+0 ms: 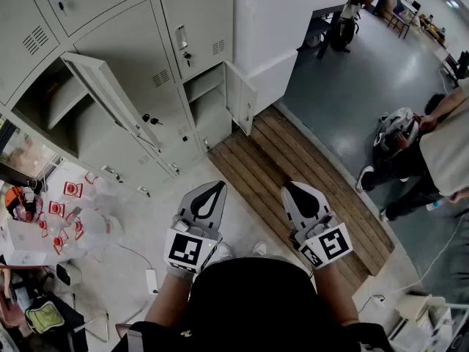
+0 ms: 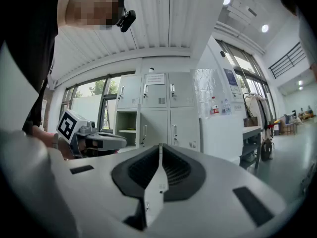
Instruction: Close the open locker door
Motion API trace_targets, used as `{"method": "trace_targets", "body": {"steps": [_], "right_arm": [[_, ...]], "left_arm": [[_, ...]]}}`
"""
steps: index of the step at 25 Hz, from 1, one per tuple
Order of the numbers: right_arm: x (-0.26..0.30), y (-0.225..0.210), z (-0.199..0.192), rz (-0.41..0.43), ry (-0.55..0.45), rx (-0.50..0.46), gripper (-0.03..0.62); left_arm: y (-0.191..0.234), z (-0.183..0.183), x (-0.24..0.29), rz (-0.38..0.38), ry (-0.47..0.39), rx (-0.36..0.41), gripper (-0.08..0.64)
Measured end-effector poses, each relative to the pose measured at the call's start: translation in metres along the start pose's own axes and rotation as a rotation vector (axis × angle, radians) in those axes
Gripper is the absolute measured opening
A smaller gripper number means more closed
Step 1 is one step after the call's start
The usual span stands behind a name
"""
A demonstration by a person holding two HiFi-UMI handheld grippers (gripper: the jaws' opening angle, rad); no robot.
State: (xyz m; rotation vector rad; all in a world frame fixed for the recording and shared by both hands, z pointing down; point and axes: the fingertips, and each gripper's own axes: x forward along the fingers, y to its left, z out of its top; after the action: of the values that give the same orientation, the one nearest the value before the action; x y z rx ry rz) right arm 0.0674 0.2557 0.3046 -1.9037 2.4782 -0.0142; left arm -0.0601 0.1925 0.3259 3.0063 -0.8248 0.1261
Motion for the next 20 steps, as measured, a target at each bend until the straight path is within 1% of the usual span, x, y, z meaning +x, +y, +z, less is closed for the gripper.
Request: {"method": "trace_targets", "body": {"steps": [3, 7, 11, 13, 15, 17, 20], "right_arm": [[0.005, 0.005, -0.003, 0.002, 0.004, -0.01, 0.039], [0.009, 0.014, -0.005, 0.005, 0.013, -0.023, 0.04], [0.017, 0.024, -0.008, 0.005, 0.022, -0.035, 0.04], [0.021, 0.03, -0.01, 0.008, 0.022, -0.023, 0.04], [0.027, 0.035, -0.011, 0.009, 0.017, 0.005, 0.04], [0.032, 0.039, -0.014, -0.001, 0.016, 0.033, 0.04], [0.04, 0.041, -0.021, -0.022, 0.032, 0.037, 0.04]], "left_arm": [[0.001, 0.007, 0.001, -0.009, -0.012, 0.008, 0.021], [0.007, 0.004, -0.005, -0.018, -0.01, 0.017, 0.021], [0.02, -0.006, -0.016, -0.01, 0.003, -0.022, 0.021], [0.027, -0.009, -0.023, -0.013, 0.005, -0.018, 0.021], [0.035, -0.01, -0.028, -0.022, 0.005, -0.006, 0.021], [0.042, -0.014, -0.034, -0.031, 0.013, -0.011, 0.021], [0.055, -0.026, -0.039, -0.033, 0.038, -0.007, 0.021]]}}
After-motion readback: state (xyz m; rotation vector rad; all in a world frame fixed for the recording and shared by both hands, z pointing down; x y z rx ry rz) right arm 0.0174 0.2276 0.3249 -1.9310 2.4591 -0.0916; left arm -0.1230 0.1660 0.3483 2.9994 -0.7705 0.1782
